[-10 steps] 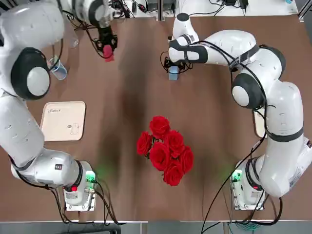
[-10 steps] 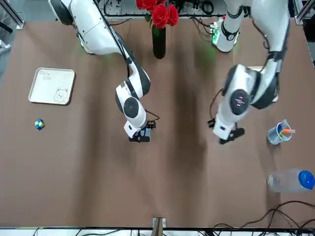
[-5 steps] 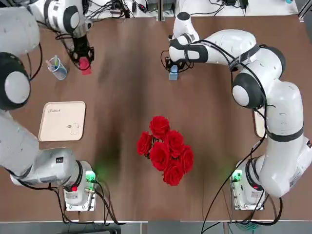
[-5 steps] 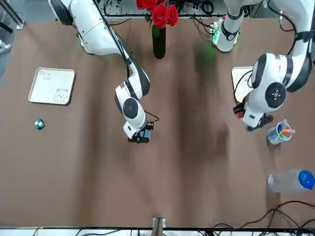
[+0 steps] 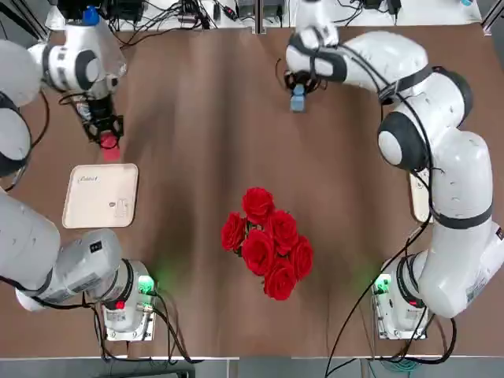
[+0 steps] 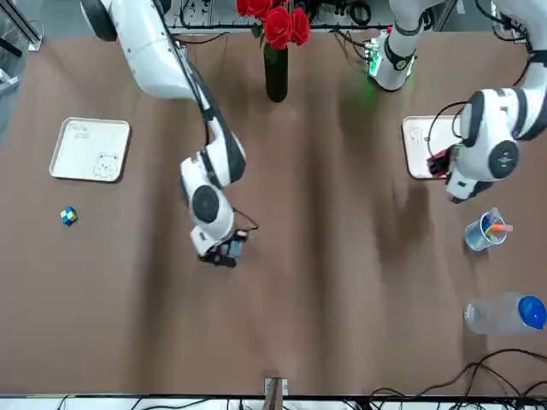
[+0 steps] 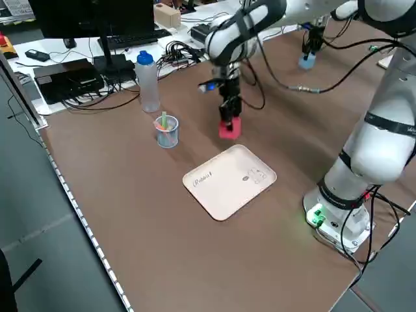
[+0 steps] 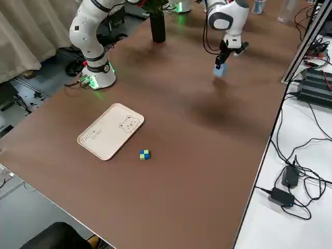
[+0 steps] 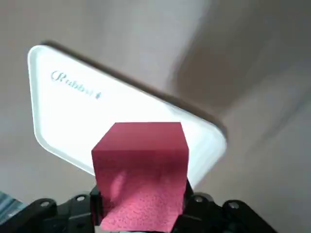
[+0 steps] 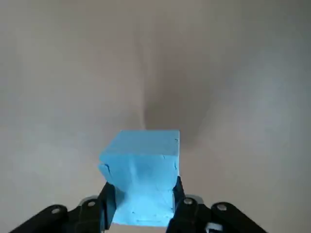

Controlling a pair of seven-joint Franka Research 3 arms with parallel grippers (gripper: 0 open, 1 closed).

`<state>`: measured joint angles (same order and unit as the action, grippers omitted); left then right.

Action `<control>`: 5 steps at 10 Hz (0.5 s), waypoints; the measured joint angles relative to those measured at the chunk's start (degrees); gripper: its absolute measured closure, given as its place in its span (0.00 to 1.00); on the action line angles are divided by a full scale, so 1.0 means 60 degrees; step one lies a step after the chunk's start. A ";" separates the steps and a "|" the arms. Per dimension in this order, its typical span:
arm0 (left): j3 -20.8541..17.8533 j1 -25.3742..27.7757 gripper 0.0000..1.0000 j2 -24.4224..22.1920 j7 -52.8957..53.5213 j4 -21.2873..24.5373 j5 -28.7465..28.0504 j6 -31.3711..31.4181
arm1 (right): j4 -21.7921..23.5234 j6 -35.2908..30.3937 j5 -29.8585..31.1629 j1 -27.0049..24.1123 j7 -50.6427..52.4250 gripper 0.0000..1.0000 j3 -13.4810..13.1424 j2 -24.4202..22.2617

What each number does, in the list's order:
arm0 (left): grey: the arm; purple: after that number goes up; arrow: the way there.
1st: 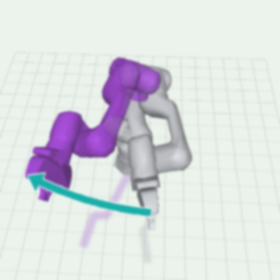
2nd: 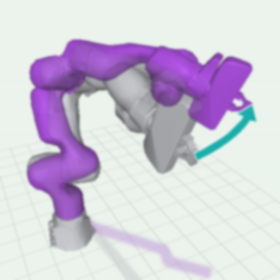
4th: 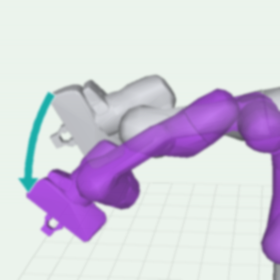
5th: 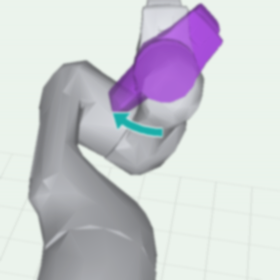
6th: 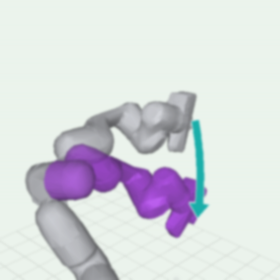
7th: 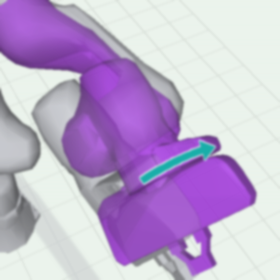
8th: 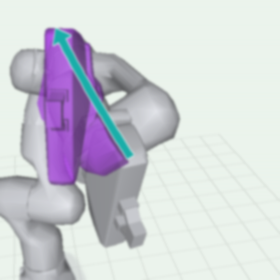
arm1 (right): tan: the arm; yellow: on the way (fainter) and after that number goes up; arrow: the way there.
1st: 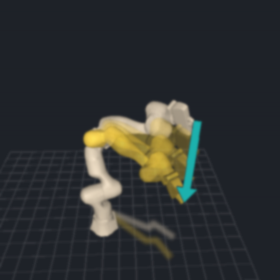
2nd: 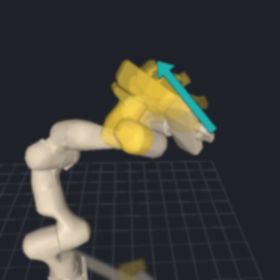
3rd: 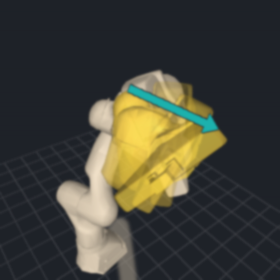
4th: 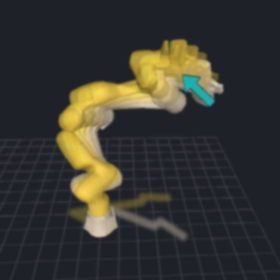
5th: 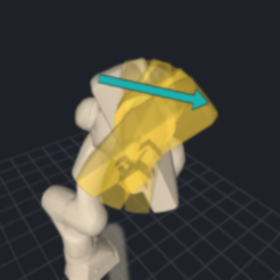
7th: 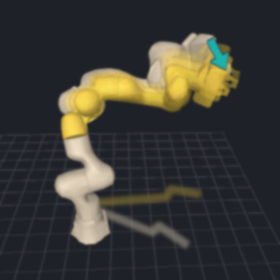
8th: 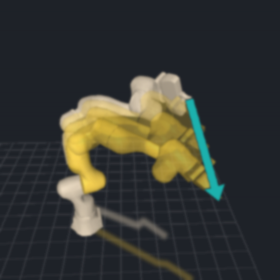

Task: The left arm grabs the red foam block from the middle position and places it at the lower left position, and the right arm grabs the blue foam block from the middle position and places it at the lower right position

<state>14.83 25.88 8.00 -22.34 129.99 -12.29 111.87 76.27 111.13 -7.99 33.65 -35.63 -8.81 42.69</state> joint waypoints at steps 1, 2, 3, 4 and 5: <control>-0.0012 0.0708 0.42 0.0163 0.0180 0.0045 -0.0002 0.0301 | -0.0483 -0.0979 0.0006 -0.0069 0.0054 0.51 -0.0423 -0.0122; -0.0012 0.1198 0.42 0.0351 0.0222 0.0049 -0.0002 0.0492 | -0.0859 -0.1721 0.0006 -0.0151 0.0302 0.52 -0.0819 -0.0269; -0.0010 0.1563 0.42 0.0517 0.0221 0.0052 -0.0002 0.0556 | -0.1073 -0.2270 0.0006 -0.0399 0.0773 0.52 -0.1053 -0.0523; -0.0012 0.1848 0.42 0.0650 0.0221 0.0057 -0.0002 0.0570 | -0.1161 -0.2816 0.0021 -0.0854 0.1369 0.52 -0.1134 -0.0878; -0.0016 0.2009 0.42 0.0774 0.0221 0.0073 -0.0016 0.0570 | -0.1175 -0.3329 0.0041 -0.1363 0.2026 0.52 -0.1182 -0.1226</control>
<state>14.74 37.94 12.64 -21.02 130.43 -12.39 115.29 69.21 91.16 -7.75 25.47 -23.48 -15.90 35.34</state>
